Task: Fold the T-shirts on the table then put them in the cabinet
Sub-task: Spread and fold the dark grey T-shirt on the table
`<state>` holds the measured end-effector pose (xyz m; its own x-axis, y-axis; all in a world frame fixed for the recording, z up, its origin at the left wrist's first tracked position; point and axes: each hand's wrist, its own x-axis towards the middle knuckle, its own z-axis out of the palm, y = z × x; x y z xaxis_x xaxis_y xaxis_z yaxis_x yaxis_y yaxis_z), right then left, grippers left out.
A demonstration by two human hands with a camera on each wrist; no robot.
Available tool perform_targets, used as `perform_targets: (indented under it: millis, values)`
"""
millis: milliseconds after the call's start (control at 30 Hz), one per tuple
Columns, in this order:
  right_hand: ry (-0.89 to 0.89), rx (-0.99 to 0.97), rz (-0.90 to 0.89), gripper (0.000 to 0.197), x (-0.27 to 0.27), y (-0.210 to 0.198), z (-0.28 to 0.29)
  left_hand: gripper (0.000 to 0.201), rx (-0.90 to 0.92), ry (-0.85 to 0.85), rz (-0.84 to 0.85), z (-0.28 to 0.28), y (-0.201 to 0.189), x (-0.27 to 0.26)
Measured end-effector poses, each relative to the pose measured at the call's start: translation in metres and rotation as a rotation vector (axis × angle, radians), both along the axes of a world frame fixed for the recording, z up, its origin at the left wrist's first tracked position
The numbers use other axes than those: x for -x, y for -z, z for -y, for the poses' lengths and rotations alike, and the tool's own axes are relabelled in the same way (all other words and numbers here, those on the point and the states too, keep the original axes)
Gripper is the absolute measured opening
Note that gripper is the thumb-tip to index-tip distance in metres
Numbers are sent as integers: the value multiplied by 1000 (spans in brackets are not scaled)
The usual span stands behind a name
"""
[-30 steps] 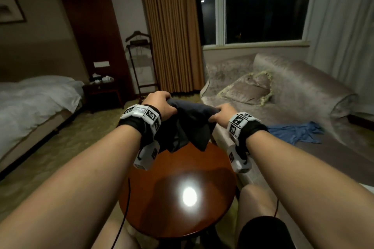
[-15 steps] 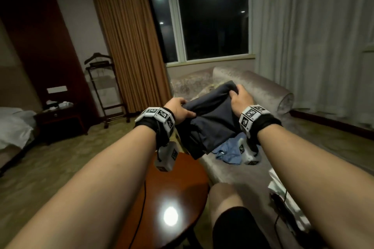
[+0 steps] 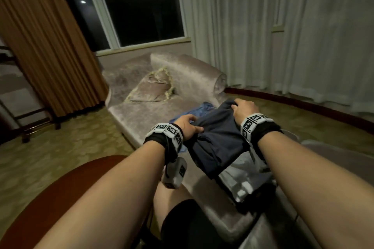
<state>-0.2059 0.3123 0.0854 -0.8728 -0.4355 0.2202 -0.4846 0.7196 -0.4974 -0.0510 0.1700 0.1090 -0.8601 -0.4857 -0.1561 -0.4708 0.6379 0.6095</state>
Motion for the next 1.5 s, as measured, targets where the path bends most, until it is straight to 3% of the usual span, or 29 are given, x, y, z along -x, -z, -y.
perform_targets:
  millis: [267, 367, 467, 567, 667, 800, 900, 1067, 1267, 1367, 1500]
  values:
    - [128, -181, 175, 26, 62, 44, -44, 49, -183, 20, 94, -31, 61, 78]
    - [101, -193, 210, 34, 77, 58, -41, 53, -49, 21, 95, -36, 84, 94]
    - [35, -281, 310, 43, 79, 78, -34, 65, 145, 189, 192, -48, 105, 97]
    - [3, -383, 408, 39, 77, 90, -26, 93, 182, 339, 434, -58, 119, 94]
    - [28, -383, 406, 36, 80, 80, -19, 103, 174, 373, 443, -54, 120, 94]
    - [31, -306, 349, 28, 82, 49, 6, 89, -37, 186, 206, -30, 96, 86]
    - [5, -208, 334, 30, 78, 35, 47, 76, -48, 16, 147, 17, 82, 72]
    - [-180, -59, 402, 39, 46, 55, 152, 64, -101, -272, 87, 108, 83, 14]
    - [-342, -242, 479, 38, 6, 116, 254, 58, -120, -605, 126, 192, 116, -44]
    - [-391, -427, 464, 33, 0, 148, 287, 59, -159, -649, 146, 218, 142, -54]
    - [-420, -573, 447, 40, -1, 195, 322, 59, -181, -643, 174, 246, 175, -52]
